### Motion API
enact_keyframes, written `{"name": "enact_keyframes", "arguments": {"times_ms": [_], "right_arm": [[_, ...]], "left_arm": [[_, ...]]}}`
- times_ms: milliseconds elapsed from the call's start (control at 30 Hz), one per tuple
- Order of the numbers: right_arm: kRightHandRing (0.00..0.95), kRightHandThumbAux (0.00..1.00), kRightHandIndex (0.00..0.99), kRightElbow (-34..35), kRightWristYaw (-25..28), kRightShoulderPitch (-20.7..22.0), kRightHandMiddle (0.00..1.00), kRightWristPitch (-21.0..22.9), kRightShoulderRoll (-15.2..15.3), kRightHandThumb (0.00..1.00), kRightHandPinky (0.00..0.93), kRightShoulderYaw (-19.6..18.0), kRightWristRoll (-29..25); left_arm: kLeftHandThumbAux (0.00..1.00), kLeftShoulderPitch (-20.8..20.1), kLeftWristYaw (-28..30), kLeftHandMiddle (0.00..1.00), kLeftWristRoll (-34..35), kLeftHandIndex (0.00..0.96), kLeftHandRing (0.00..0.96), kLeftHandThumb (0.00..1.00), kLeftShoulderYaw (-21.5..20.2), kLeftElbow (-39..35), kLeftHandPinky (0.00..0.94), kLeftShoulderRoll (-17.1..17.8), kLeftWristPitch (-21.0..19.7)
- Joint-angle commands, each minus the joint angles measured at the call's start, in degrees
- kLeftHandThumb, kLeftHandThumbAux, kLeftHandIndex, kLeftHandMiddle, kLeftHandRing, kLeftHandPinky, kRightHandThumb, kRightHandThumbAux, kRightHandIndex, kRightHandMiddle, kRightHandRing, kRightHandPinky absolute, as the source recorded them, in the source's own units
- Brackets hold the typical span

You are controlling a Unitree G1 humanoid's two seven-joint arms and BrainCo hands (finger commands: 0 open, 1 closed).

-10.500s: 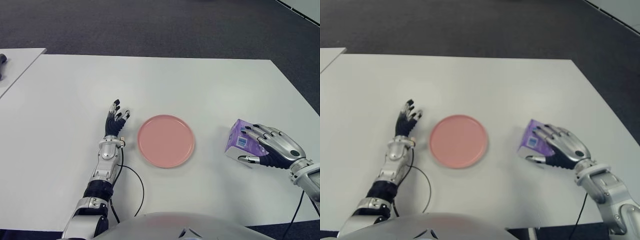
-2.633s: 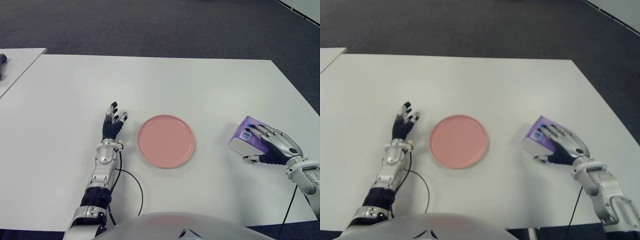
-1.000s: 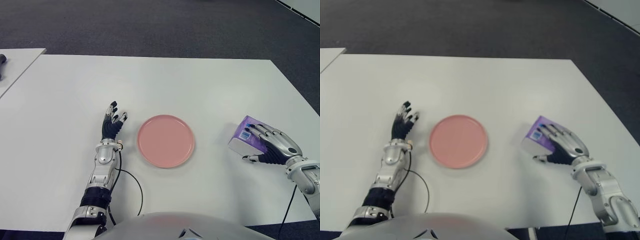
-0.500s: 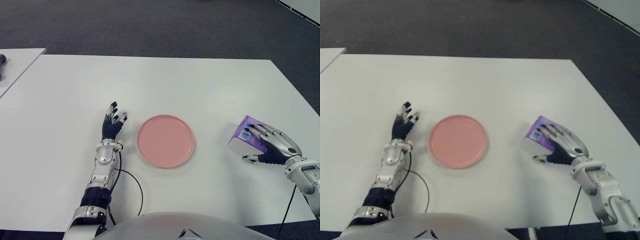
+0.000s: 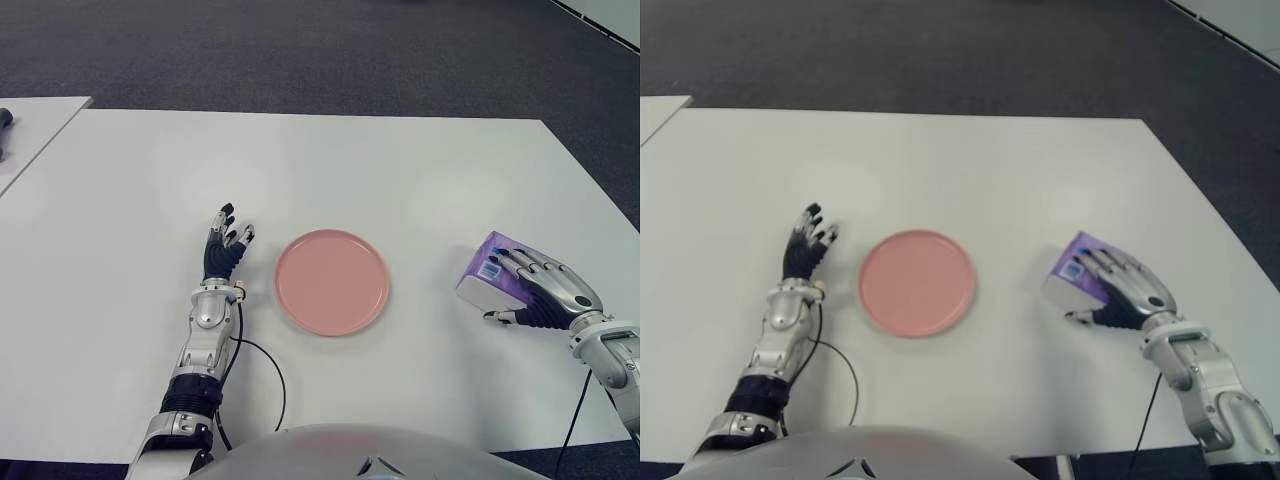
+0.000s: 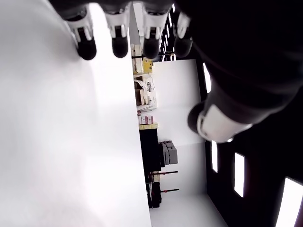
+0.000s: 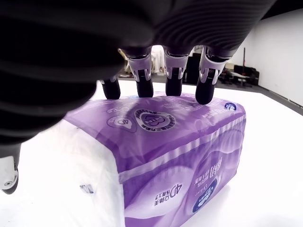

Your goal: Put the tissue paper into the plate.

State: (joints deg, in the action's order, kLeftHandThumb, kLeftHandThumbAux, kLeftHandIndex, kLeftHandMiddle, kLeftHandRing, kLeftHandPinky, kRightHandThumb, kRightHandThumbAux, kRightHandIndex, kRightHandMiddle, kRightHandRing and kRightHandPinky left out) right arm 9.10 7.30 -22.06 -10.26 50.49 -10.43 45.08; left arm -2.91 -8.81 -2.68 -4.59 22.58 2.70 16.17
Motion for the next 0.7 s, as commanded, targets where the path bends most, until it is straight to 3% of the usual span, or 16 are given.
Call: {"name": "enact_keyframes", "arguments": {"times_ms": [33,700], "right_arm": [[0.0,0.445,0.0,-0.05,0.76,-0.5,0.0,0.23,-0.32,0.049,0.0,0.61,0.09],[0.0,0.445,0.0,0.16,0.59,-0.78,0.0,0.37,-0.47,0.049,0.0,0.71,0.25]], "left_arm": [[0.682,0.46,0.57,0.0,0.48,0.0,0.0,0.0,-0.4,0.51,0.0,0.01,-0.03],[0.691,0.58,0.77,0.0,0.19,0.0,0.0,0.001,-0.43,0.43,0.0,-0.04,-0.55]]}}
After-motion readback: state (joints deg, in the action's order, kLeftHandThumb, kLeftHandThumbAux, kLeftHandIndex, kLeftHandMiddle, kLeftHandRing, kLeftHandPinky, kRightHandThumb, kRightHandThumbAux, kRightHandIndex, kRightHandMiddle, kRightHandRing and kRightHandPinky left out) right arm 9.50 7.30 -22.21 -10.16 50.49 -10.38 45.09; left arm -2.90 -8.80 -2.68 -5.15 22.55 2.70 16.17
